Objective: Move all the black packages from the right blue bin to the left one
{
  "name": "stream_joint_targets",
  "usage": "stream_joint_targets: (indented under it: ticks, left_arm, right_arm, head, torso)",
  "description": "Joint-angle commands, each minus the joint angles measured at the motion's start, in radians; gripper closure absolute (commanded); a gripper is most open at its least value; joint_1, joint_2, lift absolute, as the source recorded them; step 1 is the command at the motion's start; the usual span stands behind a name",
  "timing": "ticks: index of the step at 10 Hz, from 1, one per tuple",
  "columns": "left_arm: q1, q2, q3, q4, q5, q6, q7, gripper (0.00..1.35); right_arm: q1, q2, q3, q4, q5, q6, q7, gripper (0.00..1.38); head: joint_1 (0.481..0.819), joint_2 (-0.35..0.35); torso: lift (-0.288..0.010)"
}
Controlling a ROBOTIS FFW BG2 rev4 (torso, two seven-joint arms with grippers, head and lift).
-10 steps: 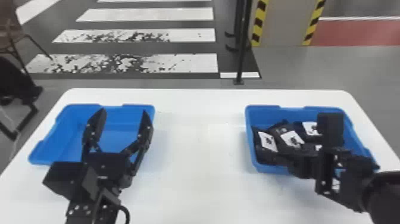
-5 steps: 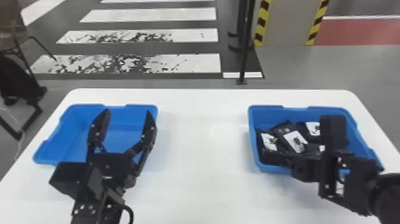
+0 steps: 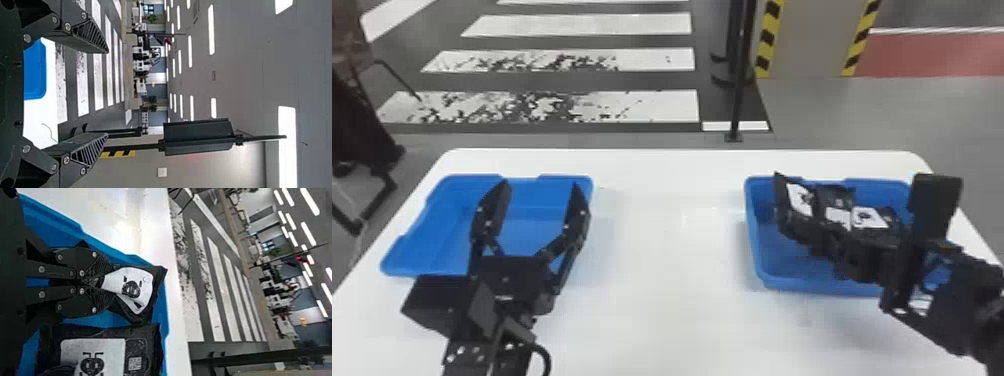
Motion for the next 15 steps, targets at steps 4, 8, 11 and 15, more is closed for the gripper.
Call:
stream_joint_targets:
  ticks: [4,8,11,15]
  left_arm:
    - [-0.024,0.026,-0.099,-0.015,0.279,-0.075,-0.009,0.34]
    - [-0.083,0.075,-0.223,-0.084,0.396,-0.033,-0.041,0.35]
    - [-0.083,0.066,-0.195,-0.084,0.291,0.053,-0.041,0.35]
    - [-0.081,0.061,-0.181,-0.084,0.239,0.09,-0.041,0.35]
  right_arm:
    - [-0.097,-0.043,0.055,0.157,-0.01,-0.354,0.314,1.1]
    - [-0.185,-0.075,0.324,0.233,-0.122,-0.367,0.431,1.1]
    - [-0.21,-0.083,0.402,0.208,-0.162,-0.384,0.431,1.1]
    - [-0.224,-0.087,0.456,0.194,-0.196,-0.391,0.429,1.1]
  head:
    - [0.695,0.017]
    - [0.687,0.084]
    - [0.695,0.137]
    - [0.695,0.177]
  torso:
    - [-0.181]
    - [-0.181]
    - [-0.181]
    - [-0.181]
